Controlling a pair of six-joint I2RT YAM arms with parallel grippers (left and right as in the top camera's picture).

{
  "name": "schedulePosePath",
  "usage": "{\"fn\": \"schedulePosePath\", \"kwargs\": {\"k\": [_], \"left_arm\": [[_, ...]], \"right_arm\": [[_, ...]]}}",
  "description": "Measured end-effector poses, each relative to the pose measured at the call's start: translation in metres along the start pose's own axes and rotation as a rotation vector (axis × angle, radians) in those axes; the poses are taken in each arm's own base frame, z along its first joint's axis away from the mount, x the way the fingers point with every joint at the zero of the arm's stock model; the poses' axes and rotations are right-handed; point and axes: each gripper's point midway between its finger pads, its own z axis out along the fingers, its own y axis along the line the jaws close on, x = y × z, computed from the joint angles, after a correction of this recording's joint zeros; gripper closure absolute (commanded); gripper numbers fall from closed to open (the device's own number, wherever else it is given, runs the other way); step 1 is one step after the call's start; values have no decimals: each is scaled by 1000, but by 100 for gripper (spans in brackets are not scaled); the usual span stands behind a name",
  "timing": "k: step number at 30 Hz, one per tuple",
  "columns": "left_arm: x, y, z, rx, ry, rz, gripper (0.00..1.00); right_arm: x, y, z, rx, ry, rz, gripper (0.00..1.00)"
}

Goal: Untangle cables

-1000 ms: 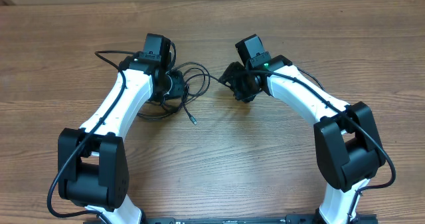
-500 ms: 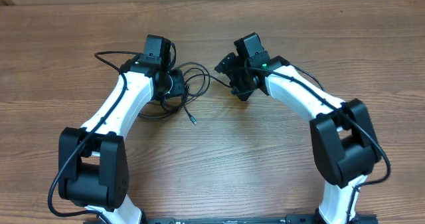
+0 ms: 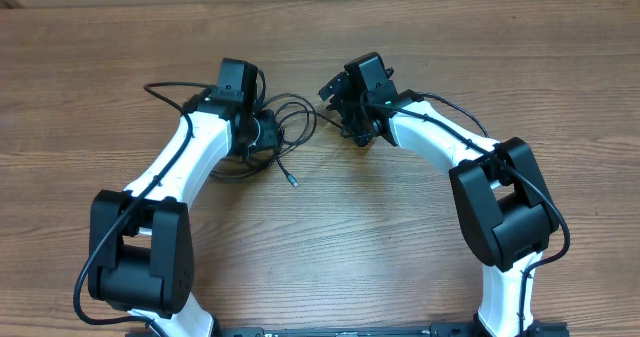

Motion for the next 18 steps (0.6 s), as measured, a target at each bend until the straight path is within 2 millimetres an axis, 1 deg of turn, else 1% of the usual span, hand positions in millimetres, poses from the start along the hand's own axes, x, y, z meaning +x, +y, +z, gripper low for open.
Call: {"fn": "schedulePosePath", "kwargs": {"k": [6,18], "left_arm": [[7,4,7,-5,11,-1,57],[5,3,7,-3,1,0,53]], "right_arm": [[-2,-1,0,6,-14,1,0],[-1,-6,0,26,-8,3,0]]}}
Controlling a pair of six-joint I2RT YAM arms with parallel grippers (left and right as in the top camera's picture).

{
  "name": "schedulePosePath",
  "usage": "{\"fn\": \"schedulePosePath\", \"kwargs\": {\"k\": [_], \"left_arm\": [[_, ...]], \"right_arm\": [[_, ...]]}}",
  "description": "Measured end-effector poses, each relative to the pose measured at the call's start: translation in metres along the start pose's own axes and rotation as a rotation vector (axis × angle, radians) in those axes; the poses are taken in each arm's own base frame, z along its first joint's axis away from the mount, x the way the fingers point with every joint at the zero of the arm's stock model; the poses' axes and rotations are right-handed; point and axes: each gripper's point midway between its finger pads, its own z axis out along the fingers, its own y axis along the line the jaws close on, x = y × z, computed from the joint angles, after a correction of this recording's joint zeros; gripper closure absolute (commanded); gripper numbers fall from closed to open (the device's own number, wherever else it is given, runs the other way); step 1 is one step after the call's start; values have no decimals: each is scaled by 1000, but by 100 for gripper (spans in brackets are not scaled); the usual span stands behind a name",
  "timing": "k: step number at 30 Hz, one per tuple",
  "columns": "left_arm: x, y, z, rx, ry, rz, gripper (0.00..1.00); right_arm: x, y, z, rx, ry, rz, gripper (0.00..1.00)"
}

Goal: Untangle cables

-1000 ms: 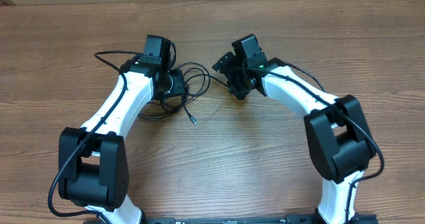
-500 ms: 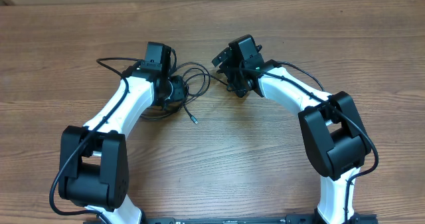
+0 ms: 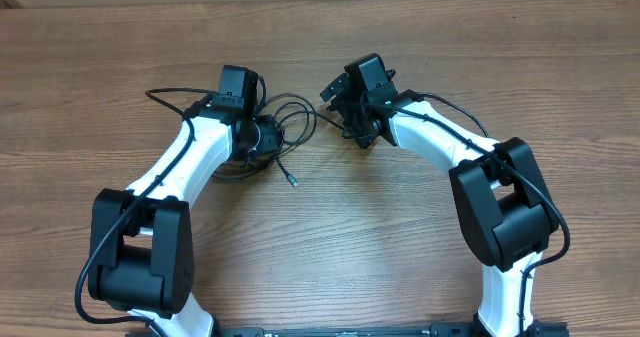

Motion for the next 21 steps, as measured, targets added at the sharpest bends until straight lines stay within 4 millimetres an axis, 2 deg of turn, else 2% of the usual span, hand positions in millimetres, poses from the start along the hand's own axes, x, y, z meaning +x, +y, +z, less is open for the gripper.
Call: {"fn": "schedulePosePath", "kwargs": {"k": [7,13,15,16,17,20,21], "left_arm": [[0,0,0,0,0,0,50],[0,0,0,0,0,-3,11],[0,0,0,-1,0,-2,0],[0,0,0,0,0,-6,0],[0,0,0,0,0,-5,0],[0,0,0,0,0,-4,0],[0,0,0,-1,0,-4,0]], "right_arm": [[1,-2,0,10,2,2,0],[0,-6,1,25,-3,3,0],[0,-7,2,29,-3,3,11],[0,-8,3,31,-2,5,15],[0,-9,4,33,-3,5,35],[0,-11,6,40,-5,-12,57],[-1,-11,6,39,-6,-21,70]]}}
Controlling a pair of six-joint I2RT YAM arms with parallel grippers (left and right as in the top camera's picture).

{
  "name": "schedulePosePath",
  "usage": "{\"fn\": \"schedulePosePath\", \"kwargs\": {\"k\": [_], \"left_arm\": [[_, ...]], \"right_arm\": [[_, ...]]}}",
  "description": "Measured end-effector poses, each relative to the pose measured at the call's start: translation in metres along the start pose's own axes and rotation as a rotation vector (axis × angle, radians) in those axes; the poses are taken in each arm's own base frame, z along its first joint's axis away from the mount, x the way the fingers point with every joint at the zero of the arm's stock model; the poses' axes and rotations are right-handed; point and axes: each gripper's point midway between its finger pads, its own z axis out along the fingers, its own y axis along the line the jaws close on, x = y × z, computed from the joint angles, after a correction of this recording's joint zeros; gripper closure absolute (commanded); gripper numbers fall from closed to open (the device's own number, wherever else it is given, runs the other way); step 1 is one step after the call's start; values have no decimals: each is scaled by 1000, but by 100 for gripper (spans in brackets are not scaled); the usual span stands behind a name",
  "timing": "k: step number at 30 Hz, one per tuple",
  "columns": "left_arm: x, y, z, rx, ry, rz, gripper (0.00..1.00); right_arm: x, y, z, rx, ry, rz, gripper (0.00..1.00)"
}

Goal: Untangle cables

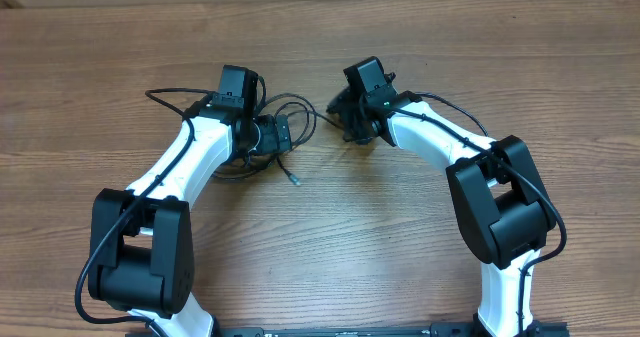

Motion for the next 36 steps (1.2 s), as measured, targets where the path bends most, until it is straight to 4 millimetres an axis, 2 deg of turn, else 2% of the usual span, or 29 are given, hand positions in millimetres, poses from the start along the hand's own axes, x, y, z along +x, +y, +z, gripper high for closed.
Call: {"fn": "schedulePosePath", "kwargs": {"k": [1,2,5,9,15,30,32,33,36], "left_arm": [[0,0,0,0,0,0,0],[0,0,0,0,0,0,0],[0,0,0,0,0,0,0],[0,0,0,0,0,0,1],[0,0,0,0,0,0,0],[0,0,0,0,0,0,0],[0,0,0,0,0,0,0],[0,0,0,0,0,0,1],[0,0,0,0,0,0,1]], "right_arm": [[0,0,0,0,-2,-14,80],[0,0,0,0,-2,-27,85],[0,0,0,1,-2,-57,96],[1,-4,0,17,3,-82,96],[5,-21,-1,83,20,-92,96],[10,-40,-3,165,41,-88,96],[11,-45,-4,185,49,-86,95],[11,-46,-4,189,50,-86,91],[13,-50,-5,203,56,-84,91]]}}
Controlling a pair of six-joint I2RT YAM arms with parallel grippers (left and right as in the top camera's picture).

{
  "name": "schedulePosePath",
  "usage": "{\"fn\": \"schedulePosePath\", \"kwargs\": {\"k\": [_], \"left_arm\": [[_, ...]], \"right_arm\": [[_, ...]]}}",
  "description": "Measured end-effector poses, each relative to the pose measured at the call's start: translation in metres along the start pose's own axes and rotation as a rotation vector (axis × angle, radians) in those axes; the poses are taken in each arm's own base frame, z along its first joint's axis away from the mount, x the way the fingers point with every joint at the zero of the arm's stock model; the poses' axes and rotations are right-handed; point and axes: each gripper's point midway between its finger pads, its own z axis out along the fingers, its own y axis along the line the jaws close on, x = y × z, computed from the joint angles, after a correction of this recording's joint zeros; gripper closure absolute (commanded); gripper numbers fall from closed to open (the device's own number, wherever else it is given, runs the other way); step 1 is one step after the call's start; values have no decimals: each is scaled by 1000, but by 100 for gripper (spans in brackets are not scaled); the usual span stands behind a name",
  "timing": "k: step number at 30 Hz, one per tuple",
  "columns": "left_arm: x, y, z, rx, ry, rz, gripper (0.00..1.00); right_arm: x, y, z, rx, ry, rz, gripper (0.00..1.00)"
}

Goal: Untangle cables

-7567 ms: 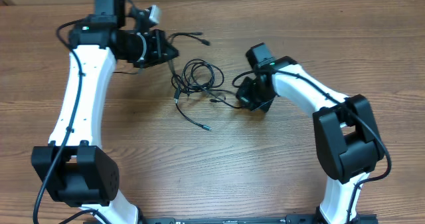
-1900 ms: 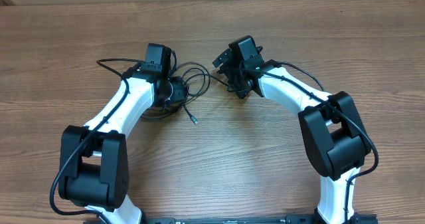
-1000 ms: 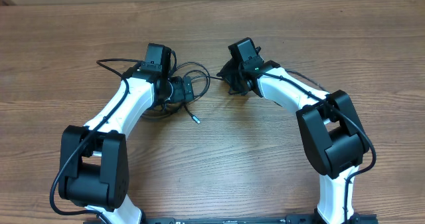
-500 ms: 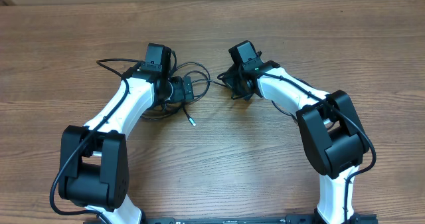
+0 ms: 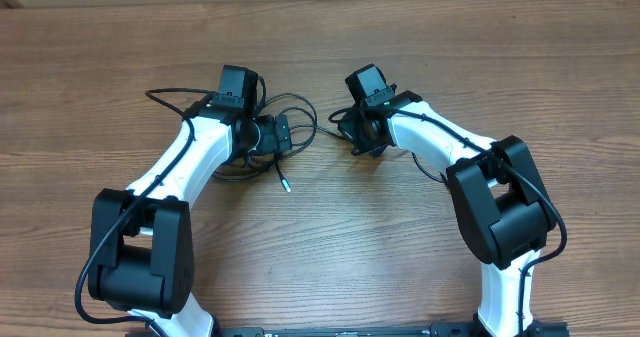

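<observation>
A bundle of thin black cables (image 5: 296, 105) lies tangled on the wooden table, looping around and under my left wrist. One loose end with a small plug (image 5: 285, 187) trails down toward the front. My left gripper (image 5: 283, 135) sits in the tangle and looks shut on a strand of it. My right gripper (image 5: 347, 129) is turned down at the table just right of the outermost loop (image 5: 315, 127). Its jaws look apart, with nothing seen between them. The cable under the left arm is hidden.
The arms' own black supply cables run along both forearms, one arcing out at the left (image 5: 160, 92) and one at the right (image 5: 455, 112). The wooden table (image 5: 320, 237) stretches in front, with a paler strip along the far edge.
My right gripper has dropped lower and turned in toward the table beside the loop. The loose plug end has shifted a little left and toward the front. The left gripper holds its place.
At first my left gripper was in the tangle and my right gripper was raised, fingers spread, to the right of it. The left gripper then edged right. The right gripper came down step by step and now stands low beside the outer loop.
</observation>
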Motion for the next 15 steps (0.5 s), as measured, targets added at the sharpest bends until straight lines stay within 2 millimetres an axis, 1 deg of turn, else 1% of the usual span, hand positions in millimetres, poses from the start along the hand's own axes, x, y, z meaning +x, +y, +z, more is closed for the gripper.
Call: {"fn": "schedulePosePath", "kwargs": {"k": [5,15], "left_arm": [[0,0,0,0,0,0,0],[0,0,0,0,0,0,0]], "right_arm": [[2,-4,-1,19,9,2,96],[3,-15,-4,71,9,5,96]]}}
